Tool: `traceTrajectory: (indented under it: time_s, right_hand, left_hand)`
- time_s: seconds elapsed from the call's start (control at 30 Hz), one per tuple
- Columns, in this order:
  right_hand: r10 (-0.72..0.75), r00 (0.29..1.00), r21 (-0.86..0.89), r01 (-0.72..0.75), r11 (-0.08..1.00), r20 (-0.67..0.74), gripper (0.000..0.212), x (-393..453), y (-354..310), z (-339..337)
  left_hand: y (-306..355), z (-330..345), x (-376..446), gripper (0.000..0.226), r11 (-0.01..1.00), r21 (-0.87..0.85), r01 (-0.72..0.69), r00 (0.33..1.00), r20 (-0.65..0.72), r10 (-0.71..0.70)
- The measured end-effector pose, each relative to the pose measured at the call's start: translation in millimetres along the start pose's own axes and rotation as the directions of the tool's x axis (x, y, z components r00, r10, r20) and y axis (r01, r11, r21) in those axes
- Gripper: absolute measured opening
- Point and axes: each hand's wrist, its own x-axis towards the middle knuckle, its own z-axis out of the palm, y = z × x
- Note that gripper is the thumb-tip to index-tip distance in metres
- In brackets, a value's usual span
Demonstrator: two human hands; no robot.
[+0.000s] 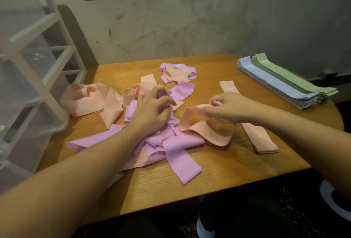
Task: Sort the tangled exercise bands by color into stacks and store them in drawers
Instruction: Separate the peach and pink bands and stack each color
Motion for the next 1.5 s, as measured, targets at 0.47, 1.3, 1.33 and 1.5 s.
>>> traceTrajectory:
  time_s: [0.47, 1.3, 1.33, 1.5]
  right_hand:
    - [-0.066, 0.976, 0.314, 0.131, 0.94, -0.209, 0.029, -41, -2, -3]
    - [-0.077, 0.946, 0.18, 0.139, 0.974, -0.314, 0.045, -88, -7, -7]
    - [-0.094, 0.939, 0.171, 0.158, 0.973, -0.33, 0.042, -89, -8, -7]
    - [-0.143, 0.874, 0.39, 0.347, 0.853, -0.464, 0.011, -103, -16, -8]
  left_hand:
    - [94, -41, 1, 0.053, 0.804, -0.572, 0.162, 0.973, 0.228, -0.034]
    - [168, -92, -11, 0.02, 0.051, -0.924, 0.378, 0.894, 0.35, -0.28]
    - [171, -93, -11, 0.02, 0.062, -0.93, 0.362, 0.898, 0.331, -0.29]
    - [185, -99, -9, 0.024, 0.048, -0.961, 0.271, 0.91, 0.239, -0.338]
